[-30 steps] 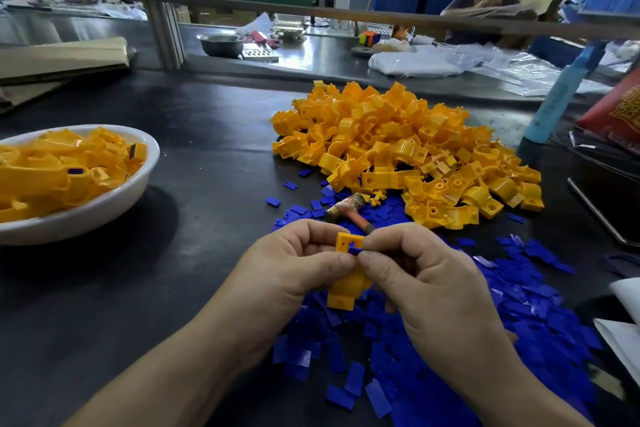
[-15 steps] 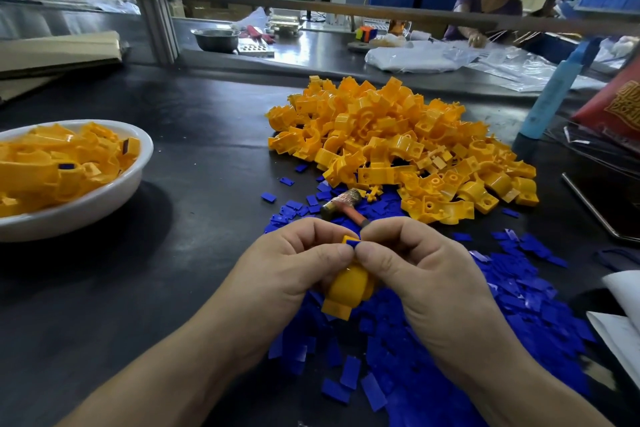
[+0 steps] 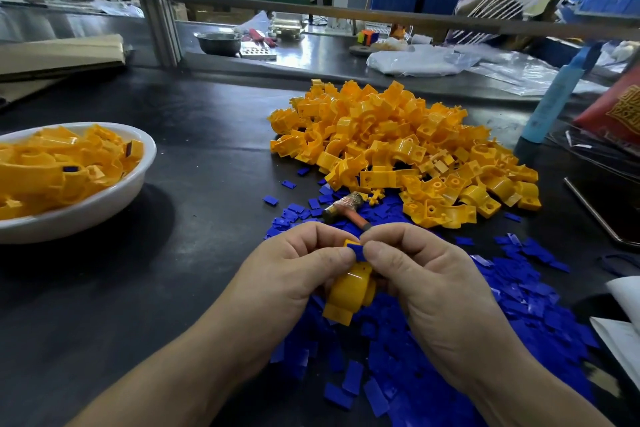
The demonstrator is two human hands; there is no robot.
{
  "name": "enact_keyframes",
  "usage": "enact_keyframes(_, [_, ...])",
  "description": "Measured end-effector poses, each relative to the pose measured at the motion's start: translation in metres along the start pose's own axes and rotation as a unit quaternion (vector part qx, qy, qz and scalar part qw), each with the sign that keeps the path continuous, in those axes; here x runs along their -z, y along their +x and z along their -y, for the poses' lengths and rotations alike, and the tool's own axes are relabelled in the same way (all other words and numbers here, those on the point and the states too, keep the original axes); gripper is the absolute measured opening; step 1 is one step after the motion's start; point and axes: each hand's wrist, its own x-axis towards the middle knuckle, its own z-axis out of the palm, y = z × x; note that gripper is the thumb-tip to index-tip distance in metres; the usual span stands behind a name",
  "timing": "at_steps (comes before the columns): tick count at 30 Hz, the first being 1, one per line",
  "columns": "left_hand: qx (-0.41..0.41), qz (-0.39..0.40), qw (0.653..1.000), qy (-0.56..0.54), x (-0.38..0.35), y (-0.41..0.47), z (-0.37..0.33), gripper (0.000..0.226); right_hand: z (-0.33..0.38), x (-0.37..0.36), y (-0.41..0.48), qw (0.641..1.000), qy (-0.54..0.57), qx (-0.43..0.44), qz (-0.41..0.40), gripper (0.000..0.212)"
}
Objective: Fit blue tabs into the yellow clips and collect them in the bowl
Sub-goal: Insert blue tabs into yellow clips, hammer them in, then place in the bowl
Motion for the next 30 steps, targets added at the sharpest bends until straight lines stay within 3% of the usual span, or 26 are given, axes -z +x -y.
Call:
enact_keyframes(8, [0.003,-0.014,1.0,0.012,0.0,-0.001,-0.001,0.024,0.0,-0.003,-0.001,1.0,-0.02,0.014,-0.009,0.02])
enact_keyframes(13, [0.002,-0.039,0.998,0.054,-0.002,-0.001,-0.004,0.008,0.002,-0.006,-0.005,0.994,-0.089,0.055,-0.029,0.018])
enact_keyframes(22, [0.012,-0.051,0.994,0.097,-0.002,-0.006,-0.017,0.016,0.003,-0.008,-0.006,0.979,-0.176,0.091,-0.043,0.022])
enact_keyframes(24, [0.001,-0.092,0.991,0.095,0.008,-0.005,-0.024,0.015,0.003,0.0,-0.003,0.943,-0.301,0.129,-0.061,0.021])
enact_keyframes(27, [0.002,-0.237,0.964,0.122,0.04,0.004,-0.026,0.019,0.0,0.02,0.003,0.821,-0.537,0.17,-0.094,0.034])
enact_keyframes(30, [0.031,-0.303,0.924,0.232,0.072,0.015,-0.018,0.017,-0.007,0.035,0.007,0.725,-0.682,0.047,-0.079,0.051])
